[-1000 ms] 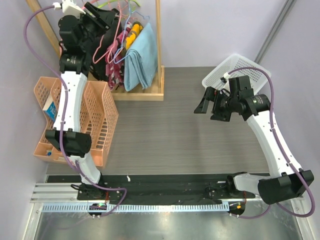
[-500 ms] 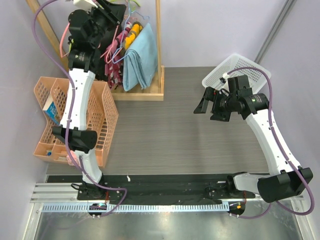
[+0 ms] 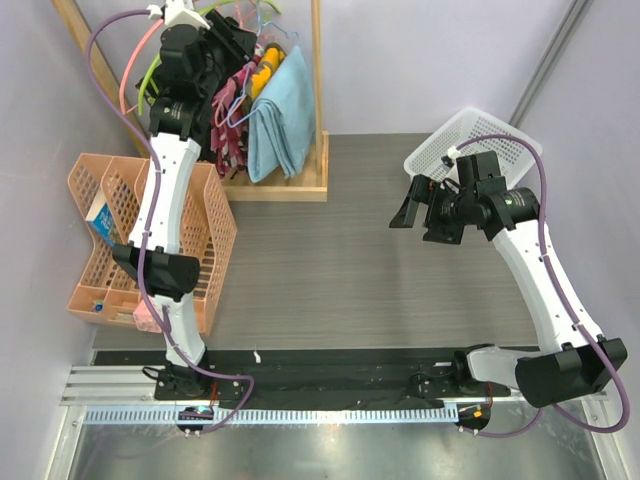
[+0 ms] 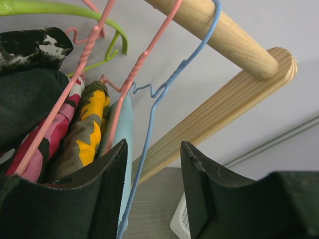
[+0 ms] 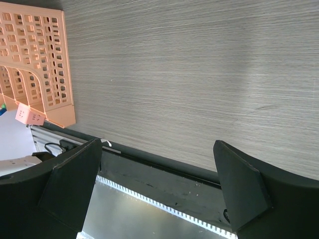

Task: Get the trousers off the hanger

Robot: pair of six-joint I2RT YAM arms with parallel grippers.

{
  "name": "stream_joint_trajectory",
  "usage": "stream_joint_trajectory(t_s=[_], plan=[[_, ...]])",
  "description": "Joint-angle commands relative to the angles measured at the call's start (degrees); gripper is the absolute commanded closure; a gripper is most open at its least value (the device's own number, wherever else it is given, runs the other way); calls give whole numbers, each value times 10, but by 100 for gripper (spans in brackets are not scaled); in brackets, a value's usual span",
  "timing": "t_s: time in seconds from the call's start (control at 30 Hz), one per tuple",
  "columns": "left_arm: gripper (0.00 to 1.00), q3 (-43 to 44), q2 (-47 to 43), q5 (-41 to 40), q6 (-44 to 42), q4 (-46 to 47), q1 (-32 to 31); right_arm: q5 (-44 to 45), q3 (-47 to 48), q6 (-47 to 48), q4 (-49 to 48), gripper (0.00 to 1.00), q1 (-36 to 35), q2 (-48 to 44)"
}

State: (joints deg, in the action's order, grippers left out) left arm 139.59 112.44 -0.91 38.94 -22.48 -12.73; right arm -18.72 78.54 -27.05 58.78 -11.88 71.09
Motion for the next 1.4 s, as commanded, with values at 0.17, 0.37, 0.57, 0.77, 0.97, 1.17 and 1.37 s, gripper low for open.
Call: stream_joint_trajectory(t_s=[0.17, 0.37, 0.57, 0.77, 0.97, 1.17, 1.37], plan=[[41, 31, -21, -9, 5, 9, -2, 5, 16, 3, -2, 0, 3, -21], [41, 46, -34, 6, 80, 10, 9, 6, 20, 8, 0, 0, 4, -21], [42, 46, -45, 59, 137, 30, 18, 4, 22, 15, 5, 0, 4, -22], [43, 33, -43, 98, 166, 16, 20, 4, 11, 19, 5, 0, 4, -32], [45, 36, -39, 66, 99, -32, 12, -4, 10, 21, 3, 0, 4, -37], [41, 41, -29, 13, -2, -46, -12, -3, 13, 24, 9, 0, 5, -39], [42, 31, -14, -8, -21, -63, -24, 3, 17, 27, 14, 0, 5, -37]])
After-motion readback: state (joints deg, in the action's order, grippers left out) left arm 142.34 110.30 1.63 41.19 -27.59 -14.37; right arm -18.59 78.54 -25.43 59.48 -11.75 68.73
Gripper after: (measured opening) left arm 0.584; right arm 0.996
